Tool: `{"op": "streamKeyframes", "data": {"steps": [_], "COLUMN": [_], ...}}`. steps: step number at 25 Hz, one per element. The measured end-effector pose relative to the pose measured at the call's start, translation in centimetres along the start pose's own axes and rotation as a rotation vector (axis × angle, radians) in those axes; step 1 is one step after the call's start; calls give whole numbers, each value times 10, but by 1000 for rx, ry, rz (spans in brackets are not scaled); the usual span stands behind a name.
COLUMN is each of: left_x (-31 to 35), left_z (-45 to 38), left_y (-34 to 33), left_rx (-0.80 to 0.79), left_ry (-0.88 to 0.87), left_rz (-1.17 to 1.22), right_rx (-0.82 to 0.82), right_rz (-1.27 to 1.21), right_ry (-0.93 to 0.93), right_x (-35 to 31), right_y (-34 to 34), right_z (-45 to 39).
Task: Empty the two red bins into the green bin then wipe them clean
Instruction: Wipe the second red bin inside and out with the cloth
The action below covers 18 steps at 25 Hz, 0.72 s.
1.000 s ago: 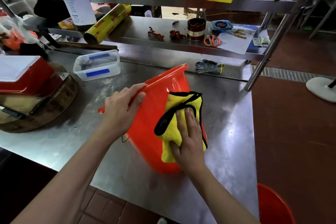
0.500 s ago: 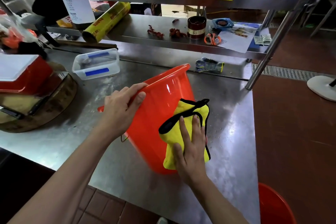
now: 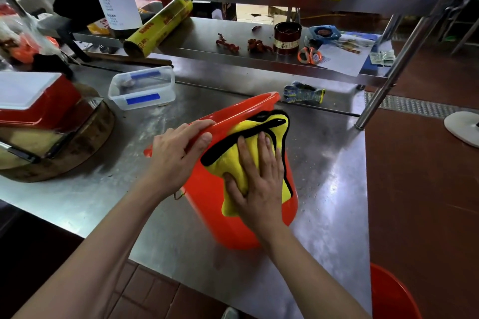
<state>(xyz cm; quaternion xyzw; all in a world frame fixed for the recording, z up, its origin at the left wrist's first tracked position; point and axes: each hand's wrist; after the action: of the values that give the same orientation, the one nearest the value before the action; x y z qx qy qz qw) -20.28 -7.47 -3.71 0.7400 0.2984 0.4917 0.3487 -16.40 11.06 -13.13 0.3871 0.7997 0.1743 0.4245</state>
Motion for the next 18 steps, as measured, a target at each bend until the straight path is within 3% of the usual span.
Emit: {"op": "streamKeyframes", "data": {"steps": [6,18], "left_x": [-11,33], "left_z": [6,-67], "left_y": [26,15], "left_rx": [-55,-136], "left_ry": [110,174], "left_rz": [161,-134], "right_rx": [-52,-128], "right_rz": [10,14], "right_ry": [46,153], "right_x": [32,10], "right_y": [-6,-11], "right_z": [57,68]}}
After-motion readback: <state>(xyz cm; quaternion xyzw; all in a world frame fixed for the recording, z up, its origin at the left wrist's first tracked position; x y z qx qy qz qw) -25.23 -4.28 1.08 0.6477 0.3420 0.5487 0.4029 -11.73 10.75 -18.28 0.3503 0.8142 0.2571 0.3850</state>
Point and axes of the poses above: each hand's wrist, its own z-axis away from the middle knuckle, its own y-axis out of the back of the hand, x = y × z, and after that the axes turned 2 degrees about -y, right-handed
